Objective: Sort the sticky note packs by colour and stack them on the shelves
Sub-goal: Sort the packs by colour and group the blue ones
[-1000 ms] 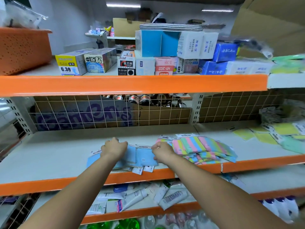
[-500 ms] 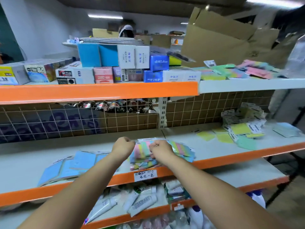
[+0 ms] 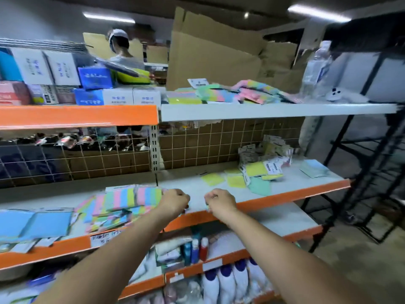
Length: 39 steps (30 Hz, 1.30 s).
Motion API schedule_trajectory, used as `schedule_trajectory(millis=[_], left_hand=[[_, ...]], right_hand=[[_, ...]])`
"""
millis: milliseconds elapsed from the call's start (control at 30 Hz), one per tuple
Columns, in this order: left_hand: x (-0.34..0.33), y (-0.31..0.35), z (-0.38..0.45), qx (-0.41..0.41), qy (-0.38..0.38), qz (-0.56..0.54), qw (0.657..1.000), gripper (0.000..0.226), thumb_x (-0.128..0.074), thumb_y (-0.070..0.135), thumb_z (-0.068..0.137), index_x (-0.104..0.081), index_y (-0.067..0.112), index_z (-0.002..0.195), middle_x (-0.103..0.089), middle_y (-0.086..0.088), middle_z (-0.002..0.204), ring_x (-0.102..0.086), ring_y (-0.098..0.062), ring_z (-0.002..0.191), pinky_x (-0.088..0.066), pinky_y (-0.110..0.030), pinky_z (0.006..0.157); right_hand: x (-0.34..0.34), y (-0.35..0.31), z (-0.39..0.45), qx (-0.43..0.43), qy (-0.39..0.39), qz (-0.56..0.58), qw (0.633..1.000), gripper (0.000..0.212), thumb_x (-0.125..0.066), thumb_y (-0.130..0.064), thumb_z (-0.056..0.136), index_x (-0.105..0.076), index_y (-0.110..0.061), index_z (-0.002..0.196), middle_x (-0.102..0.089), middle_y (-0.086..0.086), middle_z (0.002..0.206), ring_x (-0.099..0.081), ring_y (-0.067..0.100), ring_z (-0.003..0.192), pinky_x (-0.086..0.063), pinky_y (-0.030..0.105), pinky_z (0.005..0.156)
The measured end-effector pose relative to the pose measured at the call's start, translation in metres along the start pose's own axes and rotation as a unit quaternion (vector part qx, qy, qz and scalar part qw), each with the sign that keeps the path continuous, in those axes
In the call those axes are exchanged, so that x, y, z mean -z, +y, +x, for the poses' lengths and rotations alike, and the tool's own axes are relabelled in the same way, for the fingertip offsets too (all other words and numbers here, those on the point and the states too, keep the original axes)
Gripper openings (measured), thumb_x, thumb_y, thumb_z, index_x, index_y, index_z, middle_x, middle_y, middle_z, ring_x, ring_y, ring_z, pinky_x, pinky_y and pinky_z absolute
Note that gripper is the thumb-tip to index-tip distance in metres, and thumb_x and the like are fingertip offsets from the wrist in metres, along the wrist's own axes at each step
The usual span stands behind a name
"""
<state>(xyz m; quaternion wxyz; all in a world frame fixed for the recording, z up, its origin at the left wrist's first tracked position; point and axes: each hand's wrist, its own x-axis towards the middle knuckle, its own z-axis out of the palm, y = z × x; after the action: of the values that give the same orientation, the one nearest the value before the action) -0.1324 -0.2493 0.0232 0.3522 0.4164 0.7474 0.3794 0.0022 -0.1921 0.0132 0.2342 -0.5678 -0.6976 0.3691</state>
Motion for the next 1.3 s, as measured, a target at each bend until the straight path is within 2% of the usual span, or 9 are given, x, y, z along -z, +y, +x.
schedule_trajectory(millis=[167, 333, 433, 567, 833, 933, 1067, 1200, 1300], left_hand=[[-0.061, 0.03, 0.004, -0.003, -0.04, 0.021, 0.999, 0.021, -0.05, 0.01, 0.092, -0.057, 0.006, 0.072, -0.062, -0.012, 0.073, -0.056, -0.024, 0.061, -0.047, -0.03, 0.067], [-0.109, 0.062, 0.013, -0.024, -0.071, 0.047, 0.996, 0.02, -0.05, 0.014, 0.092, -0.061, 0.004, 0.08, -0.069, -0.019, 0.09, -0.061, -0.027, 0.073, -0.048, -0.031, 0.071], [-0.134, 0.077, 0.021, -0.034, -0.089, 0.057, 0.994, 0.024, -0.047, 0.015, 0.093, -0.064, -0.002, 0.095, -0.07, -0.02, 0.096, -0.063, -0.027, 0.078, -0.041, -0.025, 0.062], [-0.169, 0.094, 0.039, -0.043, -0.112, 0.058, 0.991, 0.026, -0.047, 0.016, 0.093, -0.064, -0.003, 0.1, -0.069, -0.022, 0.098, -0.066, -0.034, 0.092, -0.043, -0.028, 0.067], [-0.242, 0.143, 0.095, -0.064, -0.163, 0.061, 0.983, 0.019, -0.049, 0.014, 0.089, -0.058, 0.009, 0.074, -0.07, -0.021, 0.094, -0.06, -0.026, 0.071, -0.04, -0.024, 0.057], [-0.267, 0.17, 0.119, -0.075, -0.18, 0.056, 0.979, 0.016, -0.049, 0.013, 0.09, -0.06, 0.007, 0.081, -0.067, -0.014, 0.084, -0.06, -0.024, 0.065, -0.041, -0.023, 0.056], [-0.296, 0.197, 0.148, -0.098, -0.215, 0.048, 0.97, 0.015, -0.047, 0.013, 0.092, -0.059, 0.005, 0.089, -0.065, -0.012, 0.083, -0.059, -0.023, 0.064, -0.037, -0.022, 0.052], [-0.326, 0.214, 0.169, -0.102, -0.23, 0.063, 0.966, 0.015, -0.047, 0.015, 0.09, -0.058, 0.009, 0.084, -0.069, -0.012, 0.089, -0.062, -0.023, 0.07, -0.034, -0.021, 0.05], [-0.347, 0.219, 0.181, -0.091, -0.245, 0.062, 0.963, 0.012, -0.047, 0.016, 0.09, -0.056, 0.01, 0.083, -0.066, -0.01, 0.088, -0.061, -0.023, 0.07, -0.033, -0.02, 0.048]], right_hand=[[0.057, 0.053, 0.007, -0.03, 0.012, 0.001, 0.999, 0.022, -0.046, -0.022, 0.092, -0.061, -0.013, 0.08, -0.069, 0.015, 0.1, -0.066, 0.036, 0.093, -0.054, 0.044, 0.079], [0.104, 0.088, 0.008, -0.053, 0.036, 0.057, 0.996, 0.025, -0.049, -0.014, 0.092, -0.056, -0.025, 0.071, -0.066, 0.002, 0.083, -0.071, 0.028, 0.086, -0.046, 0.027, 0.058], [0.124, 0.105, 0.014, -0.069, 0.045, 0.077, 0.994, 0.022, -0.048, -0.013, 0.092, -0.061, -0.021, 0.076, -0.067, 0.004, 0.083, -0.072, 0.029, 0.081, -0.052, 0.032, 0.063], [0.149, 0.127, 0.027, -0.082, 0.062, 0.061, 0.993, 0.025, -0.042, -0.015, 0.093, -0.067, -0.009, 0.095, -0.07, 0.011, 0.094, -0.071, 0.027, 0.084, -0.055, 0.039, 0.077], [0.206, 0.166, 0.082, -0.104, 0.111, 0.05, 0.987, 0.028, -0.049, -0.01, 0.087, -0.058, -0.028, 0.067, -0.064, -0.001, 0.077, -0.067, 0.032, 0.094, -0.054, 0.04, 0.085], [0.232, 0.17, 0.106, -0.117, 0.13, 0.05, 0.983, 0.028, -0.05, -0.011, 0.089, -0.057, -0.028, 0.067, -0.06, -0.004, 0.072, -0.068, 0.03, 0.089, -0.051, 0.034, 0.069], [0.263, 0.183, 0.137, -0.128, 0.163, 0.075, 0.975, 0.019, -0.051, -0.012, 0.091, -0.065, -0.013, 0.077, -0.059, -0.003, 0.06, -0.06, 0.02, 0.063, -0.046, 0.028, 0.055], [0.28, 0.205, 0.16, -0.163, 0.181, 0.066, 0.968, 0.02, -0.048, -0.017, 0.091, -0.067, -0.012, 0.085, -0.064, 0.004, 0.071, -0.056, 0.016, 0.058, -0.042, 0.022, 0.051], [0.291, 0.222, 0.172, -0.183, 0.187, 0.075, 0.962, 0.018, -0.047, -0.015, 0.092, -0.064, -0.014, 0.087, -0.065, 0.006, 0.084, -0.067, 0.025, 0.074, -0.046, 0.026, 0.056]])
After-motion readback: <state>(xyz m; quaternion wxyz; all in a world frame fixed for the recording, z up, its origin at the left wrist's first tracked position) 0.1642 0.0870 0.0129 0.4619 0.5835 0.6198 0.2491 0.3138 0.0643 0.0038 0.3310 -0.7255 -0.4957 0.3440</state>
